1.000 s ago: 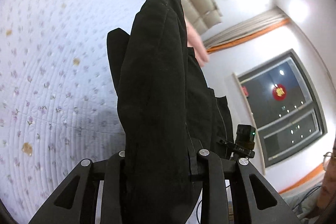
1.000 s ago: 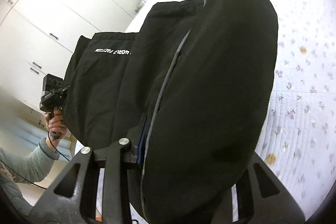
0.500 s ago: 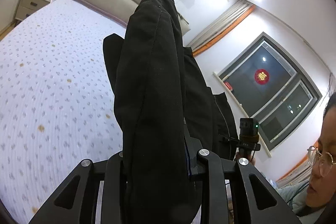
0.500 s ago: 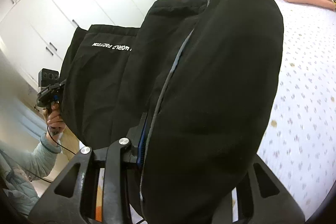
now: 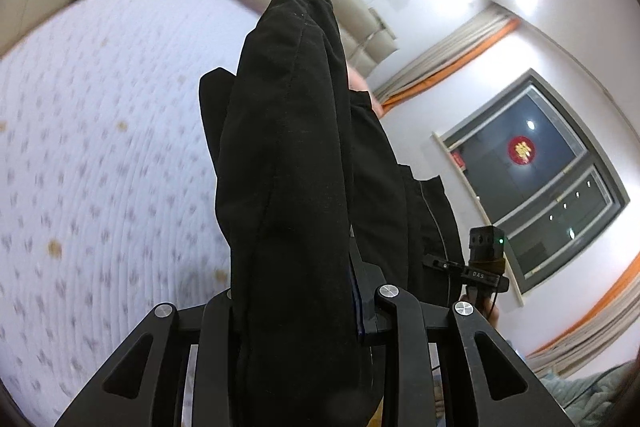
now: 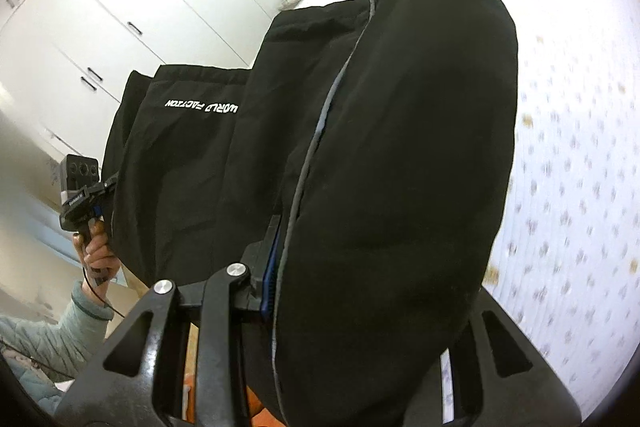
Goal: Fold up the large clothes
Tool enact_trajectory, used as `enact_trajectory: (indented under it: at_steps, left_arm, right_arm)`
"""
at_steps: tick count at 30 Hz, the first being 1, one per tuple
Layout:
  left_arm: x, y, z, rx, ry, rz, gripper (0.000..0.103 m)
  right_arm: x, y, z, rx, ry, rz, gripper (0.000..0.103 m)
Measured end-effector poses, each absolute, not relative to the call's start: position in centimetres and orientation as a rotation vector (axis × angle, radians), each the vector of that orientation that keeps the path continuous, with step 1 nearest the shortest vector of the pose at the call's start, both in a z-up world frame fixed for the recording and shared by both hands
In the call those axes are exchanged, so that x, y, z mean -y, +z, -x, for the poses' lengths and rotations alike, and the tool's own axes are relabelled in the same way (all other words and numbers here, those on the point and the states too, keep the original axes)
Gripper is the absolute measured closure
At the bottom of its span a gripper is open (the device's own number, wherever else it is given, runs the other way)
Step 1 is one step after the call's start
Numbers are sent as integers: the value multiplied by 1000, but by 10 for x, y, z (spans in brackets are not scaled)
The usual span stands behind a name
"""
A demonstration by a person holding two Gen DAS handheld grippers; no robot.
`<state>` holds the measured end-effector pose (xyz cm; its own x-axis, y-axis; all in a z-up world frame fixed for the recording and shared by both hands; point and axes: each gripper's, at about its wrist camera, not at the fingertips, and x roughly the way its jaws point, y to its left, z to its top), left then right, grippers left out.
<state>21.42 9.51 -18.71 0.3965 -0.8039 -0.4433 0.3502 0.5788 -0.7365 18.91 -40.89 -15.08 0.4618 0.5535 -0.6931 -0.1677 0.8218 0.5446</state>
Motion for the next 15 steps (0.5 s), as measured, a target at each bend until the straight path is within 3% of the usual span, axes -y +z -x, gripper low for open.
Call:
enact_trajectory:
  at_steps: [9,11,15]
  left_arm:
    - [-106,-326,-254,-1085,-617,734,69]
    - [-123,-352,-258,-1113,-612,851,65]
    - [-143,-382,-258,-1147,-604,961,46]
  right_arm:
    - [437,-267,-207,-1154,344,-519,69]
    - [458,-284,-204,-1157,343,-627,64]
    - [480,-310,-198,-1179,299,-725,37]
